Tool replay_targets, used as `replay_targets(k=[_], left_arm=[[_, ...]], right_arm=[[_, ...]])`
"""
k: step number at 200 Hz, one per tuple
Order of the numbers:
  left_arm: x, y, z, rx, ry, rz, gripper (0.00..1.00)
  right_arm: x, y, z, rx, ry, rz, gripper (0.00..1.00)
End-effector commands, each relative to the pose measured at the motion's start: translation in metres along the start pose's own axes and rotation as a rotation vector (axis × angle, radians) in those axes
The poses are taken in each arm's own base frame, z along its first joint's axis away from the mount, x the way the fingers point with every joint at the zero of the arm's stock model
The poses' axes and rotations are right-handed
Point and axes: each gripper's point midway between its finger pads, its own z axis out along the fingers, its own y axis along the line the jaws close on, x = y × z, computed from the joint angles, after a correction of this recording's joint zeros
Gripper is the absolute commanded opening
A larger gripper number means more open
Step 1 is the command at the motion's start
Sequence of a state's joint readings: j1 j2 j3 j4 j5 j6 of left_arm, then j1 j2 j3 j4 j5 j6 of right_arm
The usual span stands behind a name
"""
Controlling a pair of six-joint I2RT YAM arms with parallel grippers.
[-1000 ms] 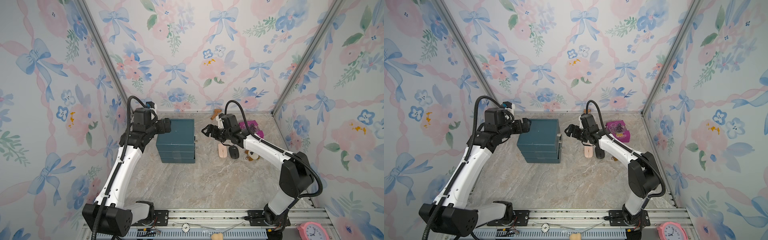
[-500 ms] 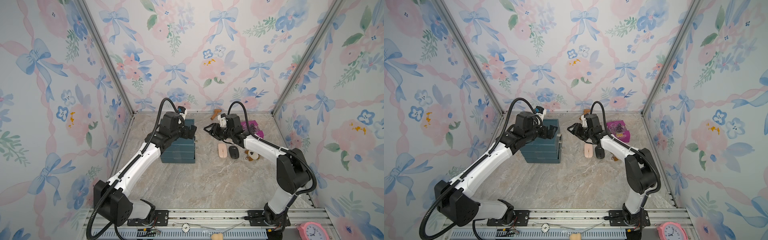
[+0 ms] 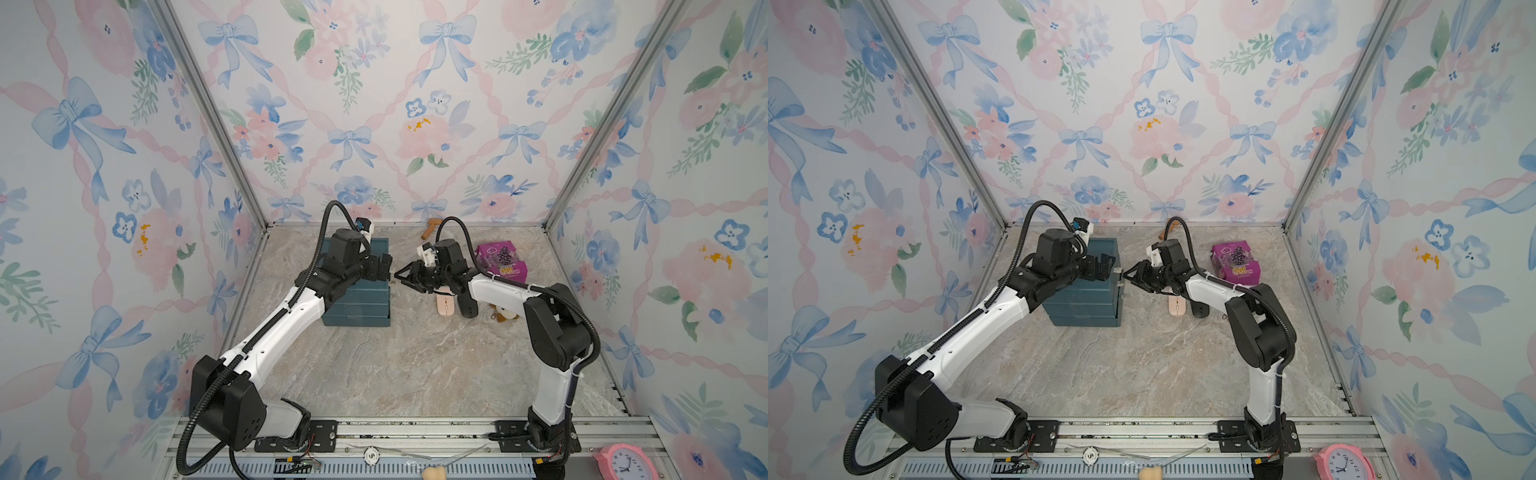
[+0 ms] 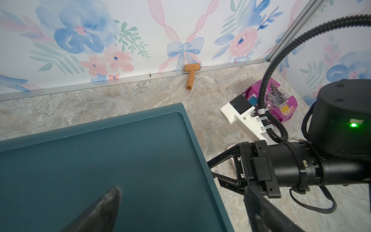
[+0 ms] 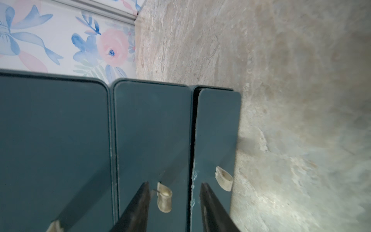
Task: Take the mice out of the drawer
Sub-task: Open the drawer in the storage box.
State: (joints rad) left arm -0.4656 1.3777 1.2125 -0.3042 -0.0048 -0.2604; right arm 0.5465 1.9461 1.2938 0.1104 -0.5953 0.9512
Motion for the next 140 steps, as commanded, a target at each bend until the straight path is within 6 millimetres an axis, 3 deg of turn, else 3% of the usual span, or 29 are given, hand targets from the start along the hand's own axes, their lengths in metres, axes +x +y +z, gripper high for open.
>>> replay_targets(k=[1,140], left_arm=[[0.0031,0.0008,0.0034,-0.011,-0.001,-0.016,0.98],[0.0090,0.0061,0.0057,-0.036,0.010,-0.033,0.98]], right_arm=[[0.0053,0.0176,0.0082,-0.063,0.042,-0.029,0.42],[0.0046,0.0172,0.0123,-0.079,0.033,-0.023,0.13]])
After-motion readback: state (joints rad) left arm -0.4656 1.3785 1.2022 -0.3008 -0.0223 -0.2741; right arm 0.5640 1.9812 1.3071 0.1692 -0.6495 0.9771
